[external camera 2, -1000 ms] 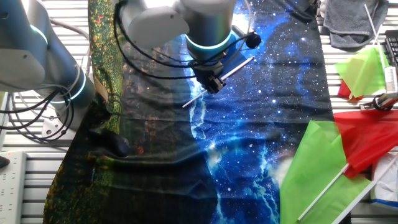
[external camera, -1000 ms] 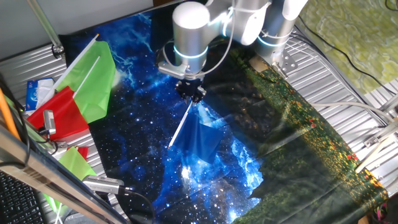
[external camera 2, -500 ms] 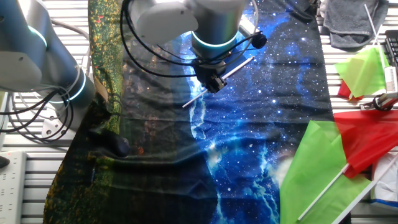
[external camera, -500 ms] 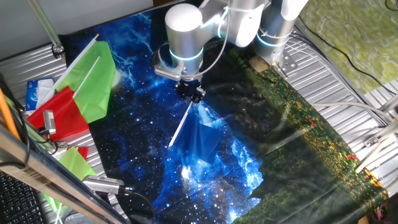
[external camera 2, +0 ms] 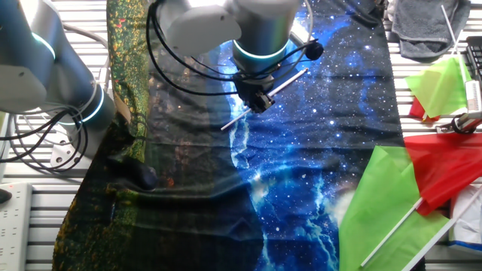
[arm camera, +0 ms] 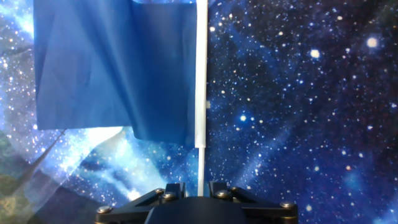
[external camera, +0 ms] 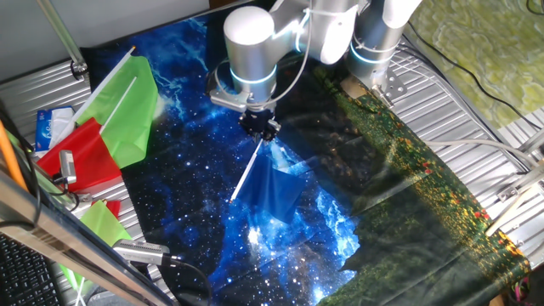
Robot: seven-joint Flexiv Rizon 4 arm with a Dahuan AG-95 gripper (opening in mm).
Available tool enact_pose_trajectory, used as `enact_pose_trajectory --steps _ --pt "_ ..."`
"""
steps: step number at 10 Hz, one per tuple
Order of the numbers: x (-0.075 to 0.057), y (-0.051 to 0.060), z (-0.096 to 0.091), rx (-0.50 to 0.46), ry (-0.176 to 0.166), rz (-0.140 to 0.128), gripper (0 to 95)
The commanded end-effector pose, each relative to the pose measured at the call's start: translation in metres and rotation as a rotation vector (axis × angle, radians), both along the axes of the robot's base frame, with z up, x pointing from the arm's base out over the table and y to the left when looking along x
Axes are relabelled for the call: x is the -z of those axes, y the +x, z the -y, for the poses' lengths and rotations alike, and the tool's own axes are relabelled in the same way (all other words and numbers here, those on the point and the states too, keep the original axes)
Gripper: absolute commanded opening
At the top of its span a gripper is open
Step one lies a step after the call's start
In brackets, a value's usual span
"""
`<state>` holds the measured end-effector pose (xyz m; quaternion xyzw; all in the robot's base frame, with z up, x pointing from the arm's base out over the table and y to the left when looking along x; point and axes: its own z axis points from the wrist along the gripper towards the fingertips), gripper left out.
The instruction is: Wave the flag
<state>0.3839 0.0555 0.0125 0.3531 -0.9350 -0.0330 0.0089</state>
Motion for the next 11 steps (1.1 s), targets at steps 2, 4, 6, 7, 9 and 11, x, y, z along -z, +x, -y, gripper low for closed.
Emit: enact_pose_trajectory --steps 2,4,6,7,9,11 --pt "0.008 -0.001 0.0 -0.01 -0.006 0.003 19.0" --pt "0.008 -0.004 0.001 -0.011 -0.012 0.003 19.0" --pt "0.009 -0.004 0.001 0.003 -0.01 0.009 0.0" --pt "0.01 -0.004 0.001 0.01 -0.016 0.014 0.0" --pt "0.01 -0.004 0.001 0.023 -0.016 0.017 0.0" --pt "0.0 -0.002 0.0 0.061 -0.002 0.0 0.0"
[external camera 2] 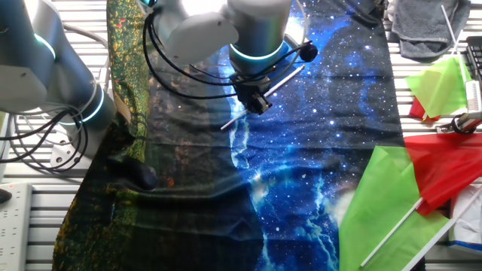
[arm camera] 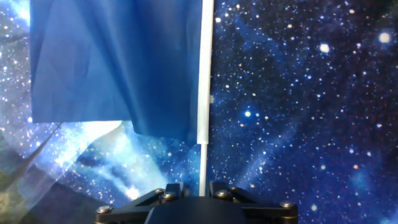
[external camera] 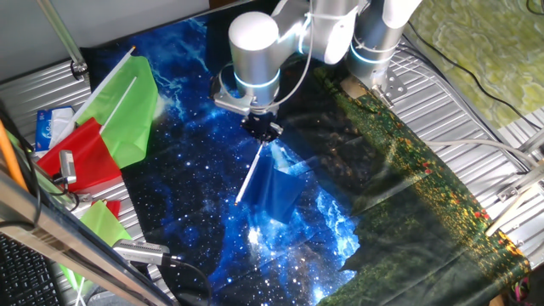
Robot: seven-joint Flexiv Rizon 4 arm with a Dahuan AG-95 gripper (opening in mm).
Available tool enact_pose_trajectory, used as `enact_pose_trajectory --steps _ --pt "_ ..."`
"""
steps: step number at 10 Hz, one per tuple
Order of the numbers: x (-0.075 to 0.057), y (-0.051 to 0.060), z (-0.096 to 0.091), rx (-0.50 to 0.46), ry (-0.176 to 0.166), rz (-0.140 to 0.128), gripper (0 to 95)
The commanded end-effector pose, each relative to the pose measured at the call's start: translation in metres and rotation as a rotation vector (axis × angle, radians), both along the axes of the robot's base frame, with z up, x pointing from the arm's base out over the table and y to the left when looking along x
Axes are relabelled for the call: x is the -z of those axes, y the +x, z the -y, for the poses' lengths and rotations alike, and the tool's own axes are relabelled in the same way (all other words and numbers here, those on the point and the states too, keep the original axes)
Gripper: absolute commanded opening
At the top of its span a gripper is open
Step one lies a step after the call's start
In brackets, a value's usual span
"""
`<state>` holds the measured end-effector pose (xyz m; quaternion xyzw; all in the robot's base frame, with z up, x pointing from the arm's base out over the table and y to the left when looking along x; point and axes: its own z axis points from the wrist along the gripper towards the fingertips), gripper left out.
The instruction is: Wave the flag
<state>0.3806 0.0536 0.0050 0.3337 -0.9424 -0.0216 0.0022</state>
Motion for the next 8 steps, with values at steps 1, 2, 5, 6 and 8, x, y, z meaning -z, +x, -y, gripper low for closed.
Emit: enact_pose_trajectory --steps 1,2,5,6,8 --pt "-0.019 0.006 -0.001 0.032 0.015 -0.039 0.0" --pt "-0.033 0.014 -0.001 0.041 0.017 -0.061 0.0" --pt "-0.067 0.031 -0.006 0.073 0.035 -0.114 0.0" --pt "-0.077 0.032 -0.009 0.081 0.029 -0.13 0.0" --pt "-0.098 0.026 -0.018 0.119 0.033 -0.167 0.0"
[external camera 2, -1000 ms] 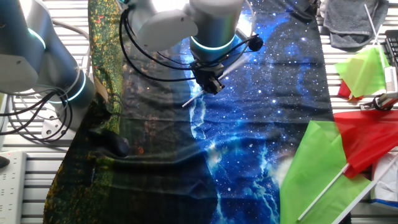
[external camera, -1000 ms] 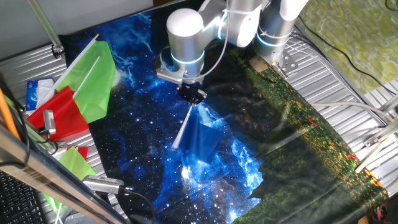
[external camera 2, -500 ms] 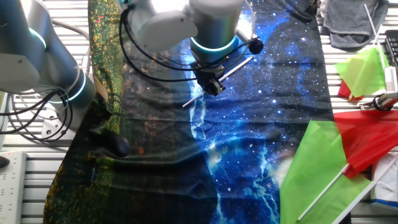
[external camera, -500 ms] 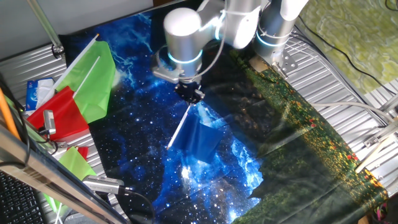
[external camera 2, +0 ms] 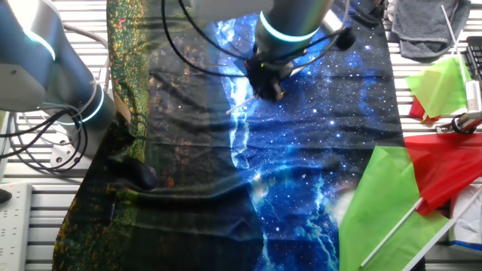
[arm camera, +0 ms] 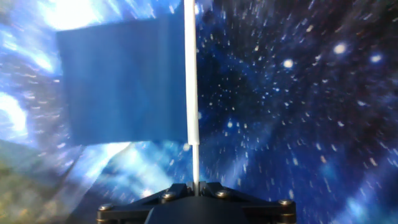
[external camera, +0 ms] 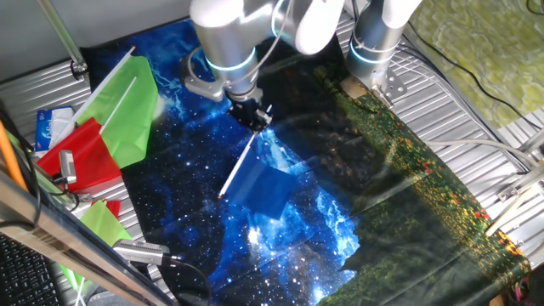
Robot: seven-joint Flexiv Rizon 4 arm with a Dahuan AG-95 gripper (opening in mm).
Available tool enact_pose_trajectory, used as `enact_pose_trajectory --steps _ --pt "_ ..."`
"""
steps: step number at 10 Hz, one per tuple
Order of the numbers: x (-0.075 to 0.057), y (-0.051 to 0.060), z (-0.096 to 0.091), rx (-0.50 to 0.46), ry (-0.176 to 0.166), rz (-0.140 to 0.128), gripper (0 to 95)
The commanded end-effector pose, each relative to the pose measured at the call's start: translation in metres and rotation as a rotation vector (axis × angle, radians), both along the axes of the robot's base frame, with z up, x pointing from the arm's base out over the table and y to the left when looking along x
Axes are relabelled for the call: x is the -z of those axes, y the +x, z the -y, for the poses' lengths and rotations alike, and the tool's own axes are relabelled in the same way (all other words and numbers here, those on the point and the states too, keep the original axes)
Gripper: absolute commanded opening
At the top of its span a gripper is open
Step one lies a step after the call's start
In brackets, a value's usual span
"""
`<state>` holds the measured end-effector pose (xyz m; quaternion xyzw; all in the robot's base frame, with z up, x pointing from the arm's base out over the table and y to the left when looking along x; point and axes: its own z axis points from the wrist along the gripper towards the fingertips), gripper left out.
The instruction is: Wave the flag
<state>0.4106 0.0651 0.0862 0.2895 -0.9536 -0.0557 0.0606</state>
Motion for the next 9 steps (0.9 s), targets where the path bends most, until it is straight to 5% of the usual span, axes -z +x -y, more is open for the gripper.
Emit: enact_pose_trajectory --steps 1,4,6,9 --pt "-0.032 -0.007 -0.011 0.049 0.004 -0.054 0.0" --pt "-0.068 0.004 -0.015 0.066 0.003 -0.115 0.0" --pt "-0.092 0.001 -0.043 0.112 -0.002 -0.148 0.0" --pt "-0.106 -0.012 -0.097 0.201 0.006 -0.161 0.0"
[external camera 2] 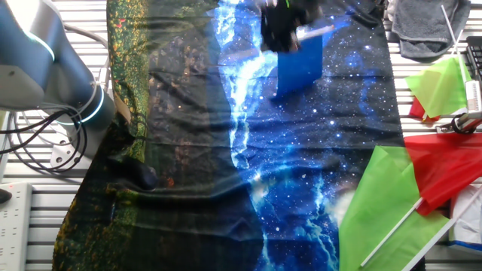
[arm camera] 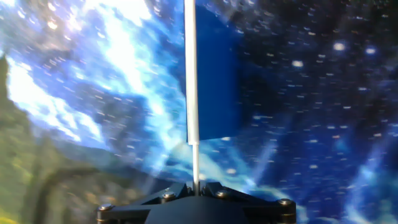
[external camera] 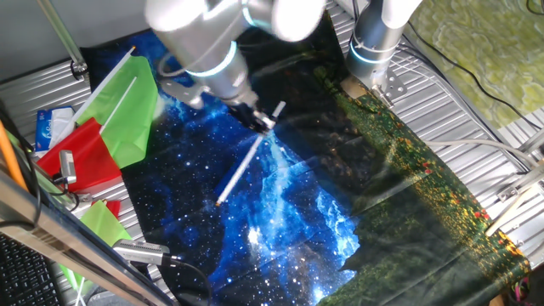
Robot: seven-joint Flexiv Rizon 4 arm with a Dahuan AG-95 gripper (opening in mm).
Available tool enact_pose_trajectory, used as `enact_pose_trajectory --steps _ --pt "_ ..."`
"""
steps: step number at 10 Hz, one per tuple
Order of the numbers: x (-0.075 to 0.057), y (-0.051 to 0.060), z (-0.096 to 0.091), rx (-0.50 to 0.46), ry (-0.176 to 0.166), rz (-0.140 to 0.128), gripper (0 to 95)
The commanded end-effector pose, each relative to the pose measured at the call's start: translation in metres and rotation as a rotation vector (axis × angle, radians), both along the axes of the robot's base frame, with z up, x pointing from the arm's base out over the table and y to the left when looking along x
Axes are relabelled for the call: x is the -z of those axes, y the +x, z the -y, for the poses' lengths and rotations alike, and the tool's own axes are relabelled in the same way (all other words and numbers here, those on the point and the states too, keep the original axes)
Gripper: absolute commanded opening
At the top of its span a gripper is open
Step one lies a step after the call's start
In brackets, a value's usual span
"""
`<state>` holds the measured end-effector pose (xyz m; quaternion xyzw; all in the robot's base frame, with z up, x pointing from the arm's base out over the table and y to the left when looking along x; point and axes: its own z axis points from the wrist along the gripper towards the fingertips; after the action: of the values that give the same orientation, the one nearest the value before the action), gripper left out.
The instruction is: Wave the flag
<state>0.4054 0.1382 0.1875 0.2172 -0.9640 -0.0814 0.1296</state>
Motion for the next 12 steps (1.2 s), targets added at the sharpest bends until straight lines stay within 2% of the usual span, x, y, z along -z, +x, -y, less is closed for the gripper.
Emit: enact_pose_trajectory --steps 1,2,3,4,5,7,10,12 --pt "-0.008 -0.006 -0.031 0.145 0.039 -0.03 0.0" --pt "-0.011 -0.003 -0.033 0.211 0.039 -0.051 0.0" --pt "-0.016 -0.001 -0.035 0.29 0.063 -0.098 0.0" --pt "-0.018 -0.001 -0.034 0.296 0.052 -0.098 0.0" --pt "-0.022 -0.002 -0.033 0.28 0.041 -0.076 0.0" --pt "-0.033 0.001 -0.033 0.258 -0.003 -0.031 0.0" --pt "-0.045 -0.001 -0.029 0.245 -0.018 -0.021 0.0" --pt "-0.053 0.003 -0.015 0.214 -0.063 -0.012 0.0"
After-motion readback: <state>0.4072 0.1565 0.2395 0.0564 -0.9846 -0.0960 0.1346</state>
